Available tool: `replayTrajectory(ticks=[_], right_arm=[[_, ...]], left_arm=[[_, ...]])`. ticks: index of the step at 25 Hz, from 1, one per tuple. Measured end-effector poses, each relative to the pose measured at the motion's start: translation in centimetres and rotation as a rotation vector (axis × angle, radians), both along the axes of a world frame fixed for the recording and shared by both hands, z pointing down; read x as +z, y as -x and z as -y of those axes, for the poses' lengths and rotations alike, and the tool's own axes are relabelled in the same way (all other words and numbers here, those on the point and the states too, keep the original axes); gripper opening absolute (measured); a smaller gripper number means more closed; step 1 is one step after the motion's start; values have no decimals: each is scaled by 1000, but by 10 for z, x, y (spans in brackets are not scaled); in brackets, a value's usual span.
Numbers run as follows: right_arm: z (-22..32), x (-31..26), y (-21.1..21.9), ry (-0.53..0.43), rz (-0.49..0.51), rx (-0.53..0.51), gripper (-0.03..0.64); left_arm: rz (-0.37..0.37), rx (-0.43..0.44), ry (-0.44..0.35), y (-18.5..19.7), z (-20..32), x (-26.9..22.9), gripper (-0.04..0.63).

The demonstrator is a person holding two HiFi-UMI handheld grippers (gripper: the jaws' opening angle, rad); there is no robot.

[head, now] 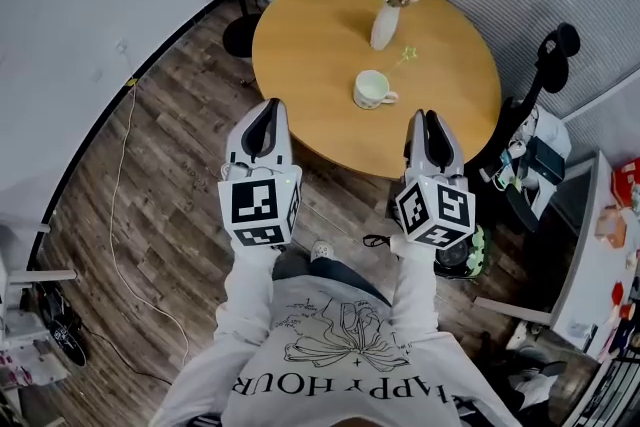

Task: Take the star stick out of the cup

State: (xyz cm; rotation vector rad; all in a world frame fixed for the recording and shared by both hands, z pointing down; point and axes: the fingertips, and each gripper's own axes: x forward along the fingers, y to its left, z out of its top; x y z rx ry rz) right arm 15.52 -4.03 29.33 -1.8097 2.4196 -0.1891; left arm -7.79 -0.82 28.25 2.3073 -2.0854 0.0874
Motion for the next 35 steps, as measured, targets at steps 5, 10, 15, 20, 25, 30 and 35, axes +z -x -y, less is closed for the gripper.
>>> replayTrajectory(ticks=[5,10,15,20,25,30,35], right_arm=[[25,8,-11,17,21,3,78],[42,17,-12,36,37,-5,78],[59,24,-11,52,36,-14,93],[83,31,-13,57,25,-1,94],[119,40,-13,71,27,26,95],[158,51,-15,97,35,55,95],[191,61,-14,124,29,79,96]], left_arm=[[7,-11,24,-5,20,8,6],[10,-35,47,-1,35,16,6],[6,-38,37,1,55,14,6],[6,-13,38,-3,88,20,6],[6,11,56,-1,130,32,6],[7,58,56,-2,176,33,6],[9,87,87,-2,217,45,6]])
